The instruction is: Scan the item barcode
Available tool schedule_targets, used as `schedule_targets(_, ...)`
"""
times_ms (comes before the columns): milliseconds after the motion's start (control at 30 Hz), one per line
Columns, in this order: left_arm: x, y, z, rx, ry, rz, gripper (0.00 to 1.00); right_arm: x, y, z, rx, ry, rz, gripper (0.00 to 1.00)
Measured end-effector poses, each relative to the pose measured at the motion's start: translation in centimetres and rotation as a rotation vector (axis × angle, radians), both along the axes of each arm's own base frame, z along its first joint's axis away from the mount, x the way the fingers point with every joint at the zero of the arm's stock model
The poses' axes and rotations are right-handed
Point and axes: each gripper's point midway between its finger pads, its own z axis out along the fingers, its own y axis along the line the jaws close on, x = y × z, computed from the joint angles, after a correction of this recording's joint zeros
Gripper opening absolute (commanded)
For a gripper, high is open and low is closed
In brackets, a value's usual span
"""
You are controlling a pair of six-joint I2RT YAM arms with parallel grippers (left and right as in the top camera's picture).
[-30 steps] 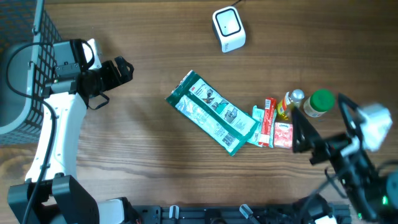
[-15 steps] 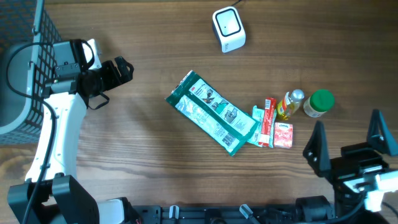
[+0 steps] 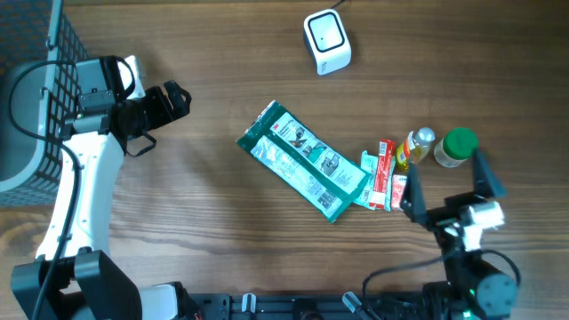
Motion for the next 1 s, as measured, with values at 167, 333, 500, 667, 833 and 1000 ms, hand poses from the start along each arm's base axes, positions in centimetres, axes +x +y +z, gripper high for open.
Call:
schedule_targets(167, 0.0, 0.0, 0.0, 0.000, -0.001, 0.000, 1.00, 1.1, 0.1, -3.6, -0.015, 0.129, -0.002, 1.00)
schedule_targets(333, 0.0, 0.0, 0.0, 0.000, 0.000, 0.000, 1.00, 1.9, 0.1, -8.5, -0.037, 0.329, -0.008, 1.00)
schedule_targets(500, 0.0, 0.0, 0.0, 0.000, 0.000, 0.000, 1.00, 2.0, -0.2, -10.1, -0.044, 0.396, -0.024, 1.00)
schedule_targets(667, 0.0, 0.0, 0.0, 0.000, 0.000, 0.000, 1.00, 2.1, -0.4, -10.2, -0.046, 0.396, -0.034, 1.00)
schedule_targets(833, 0.0, 0.0, 0.0, 0.000, 0.000, 0.000, 1.00, 2.1, -0.4, -10.2, -0.046, 0.396, -0.035, 1.00)
schedule_targets(1000, 0.0, 0.0, 0.0, 0.000, 0.000, 0.000, 1.00, 2.1, -0.4, -10.1, -0.045, 0.396, -0.038, 1.00)
